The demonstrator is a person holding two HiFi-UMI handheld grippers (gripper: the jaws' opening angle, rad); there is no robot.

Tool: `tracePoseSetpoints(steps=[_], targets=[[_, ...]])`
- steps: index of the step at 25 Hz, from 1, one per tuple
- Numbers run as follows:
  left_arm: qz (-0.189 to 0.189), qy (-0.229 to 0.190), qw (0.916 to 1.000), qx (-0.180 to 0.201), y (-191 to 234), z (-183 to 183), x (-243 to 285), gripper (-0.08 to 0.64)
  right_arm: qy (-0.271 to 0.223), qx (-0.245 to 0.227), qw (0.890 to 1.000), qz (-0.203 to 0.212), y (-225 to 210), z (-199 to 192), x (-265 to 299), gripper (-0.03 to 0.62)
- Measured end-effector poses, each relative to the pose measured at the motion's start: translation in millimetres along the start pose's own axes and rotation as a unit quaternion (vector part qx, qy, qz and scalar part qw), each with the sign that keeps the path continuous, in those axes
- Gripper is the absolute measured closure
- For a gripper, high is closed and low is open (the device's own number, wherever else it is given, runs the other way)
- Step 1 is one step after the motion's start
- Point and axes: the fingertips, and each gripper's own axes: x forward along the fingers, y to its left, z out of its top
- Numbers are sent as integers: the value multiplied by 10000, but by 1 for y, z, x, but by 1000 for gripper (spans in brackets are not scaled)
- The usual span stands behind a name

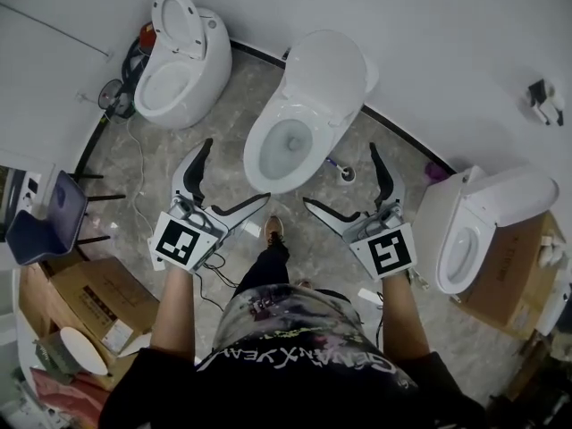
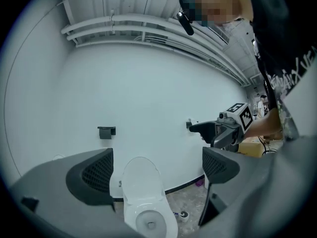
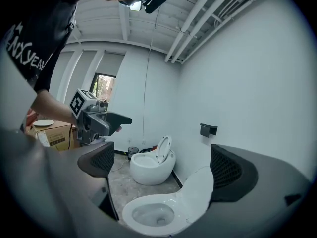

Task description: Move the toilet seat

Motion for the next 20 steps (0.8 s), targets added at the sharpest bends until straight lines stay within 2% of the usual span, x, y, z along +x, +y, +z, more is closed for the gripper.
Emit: tracePoseSetpoints(steps=[9, 20], targets=[[-177, 83, 9998, -73, 51, -7, 40, 20, 137, 48, 9998, -138, -35, -3, 53, 8], [-13, 178, 9997, -148, 50, -12, 81, 20, 27, 55, 10000, 60, -69, -15, 70, 8]])
